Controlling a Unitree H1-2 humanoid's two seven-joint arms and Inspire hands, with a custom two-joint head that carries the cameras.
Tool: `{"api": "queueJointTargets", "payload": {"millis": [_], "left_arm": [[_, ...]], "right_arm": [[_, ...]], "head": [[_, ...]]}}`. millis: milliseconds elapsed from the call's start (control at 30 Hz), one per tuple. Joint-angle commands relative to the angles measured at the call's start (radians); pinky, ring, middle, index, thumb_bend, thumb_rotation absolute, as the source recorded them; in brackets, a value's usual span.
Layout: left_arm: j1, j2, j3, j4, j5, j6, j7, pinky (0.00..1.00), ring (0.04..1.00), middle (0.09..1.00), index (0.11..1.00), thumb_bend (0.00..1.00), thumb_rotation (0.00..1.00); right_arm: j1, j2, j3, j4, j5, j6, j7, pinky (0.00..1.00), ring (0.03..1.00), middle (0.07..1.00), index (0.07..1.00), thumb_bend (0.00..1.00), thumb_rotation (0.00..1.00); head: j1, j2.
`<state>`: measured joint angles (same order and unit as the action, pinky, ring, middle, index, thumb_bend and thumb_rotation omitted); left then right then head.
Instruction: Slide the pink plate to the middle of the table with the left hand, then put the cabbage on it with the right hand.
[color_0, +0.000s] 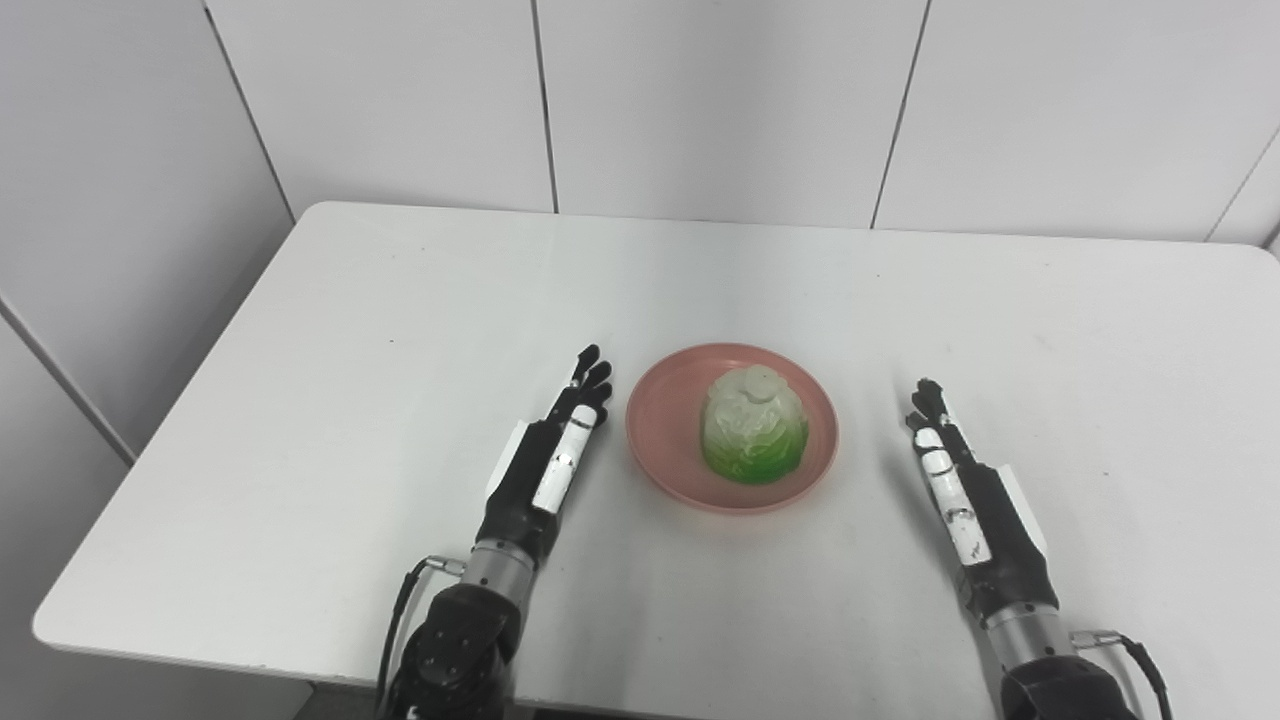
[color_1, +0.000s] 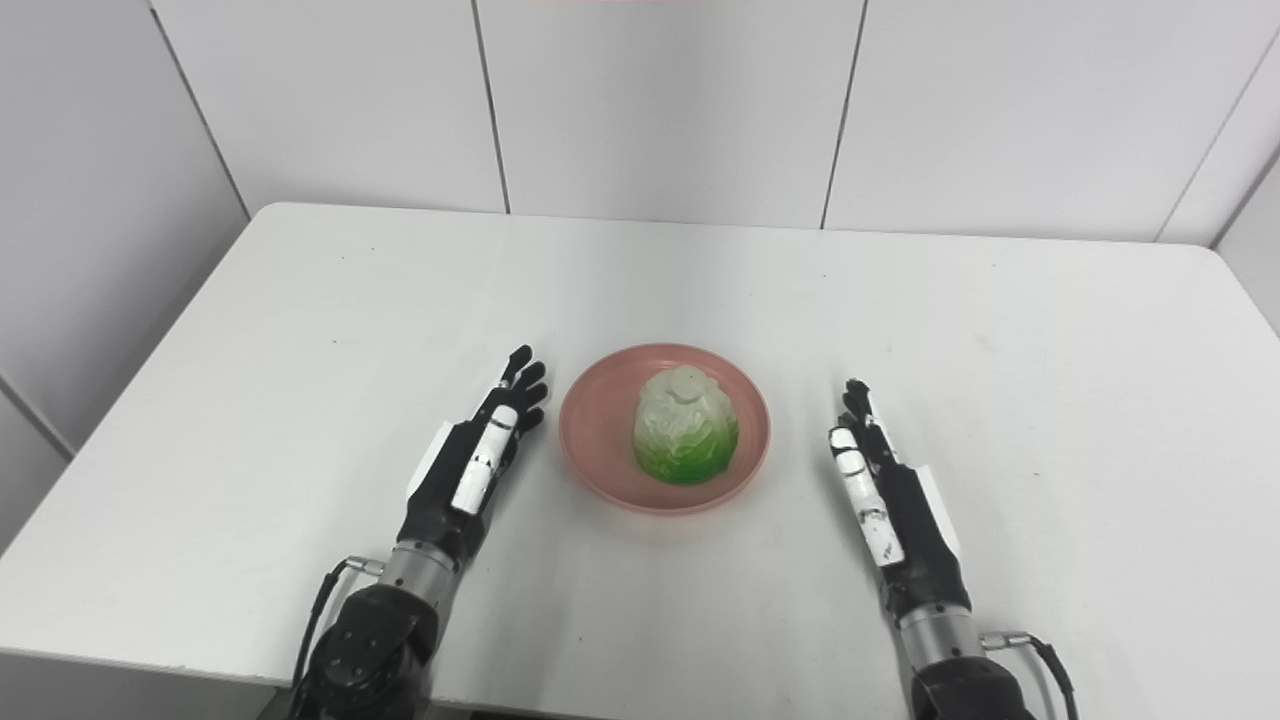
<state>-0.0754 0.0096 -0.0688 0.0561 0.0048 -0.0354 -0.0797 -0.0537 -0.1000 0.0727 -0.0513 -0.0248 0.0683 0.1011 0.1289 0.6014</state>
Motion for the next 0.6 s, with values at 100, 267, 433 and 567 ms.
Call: {"api": "queueJointTargets", "payload": {"millis": [100, 267, 433, 567], "left_arm": [[0.026, -0.002, 0.003, 0.07, 0.005, -0.048, 0.009, 0.98, 0.979, 0.994, 0.987, 0.46, 1.0], [0.029, 0.0, 0.001, 0.054, 0.007, -0.03, 0.009, 0.97, 0.981, 0.996, 0.99, 0.47, 1.0], [0.036, -0.001, -0.001, 0.029, 0.009, -0.012, 0.009, 0.97, 0.979, 0.992, 0.988, 0.47, 1.0], [0.037, -0.001, -0.006, 0.023, 0.017, -0.016, 0.009, 0.96, 0.973, 0.987, 0.982, 0.46, 1.0]], "right_arm": [[-0.017, 0.011, 0.004, 0.029, 0.019, -0.026, 0.014, 1.0, 0.991, 1.0, 1.0, 0.18, 1.0], [-0.012, 0.007, 0.008, 0.015, 0.014, -0.022, 0.013, 1.0, 0.99, 1.0, 1.0, 0.19, 1.0], [-0.008, 0.006, 0.008, -0.007, 0.017, -0.002, 0.014, 1.0, 0.987, 0.999, 0.997, 0.18, 1.0], [-0.007, 0.002, 0.006, -0.021, 0.024, 0.012, 0.019, 1.0, 0.988, 1.0, 0.998, 0.18, 1.0]], "head": [[0.001, 0.012], [-0.012, 0.022], [-0.017, 0.041], [-0.014, 0.045]]}}
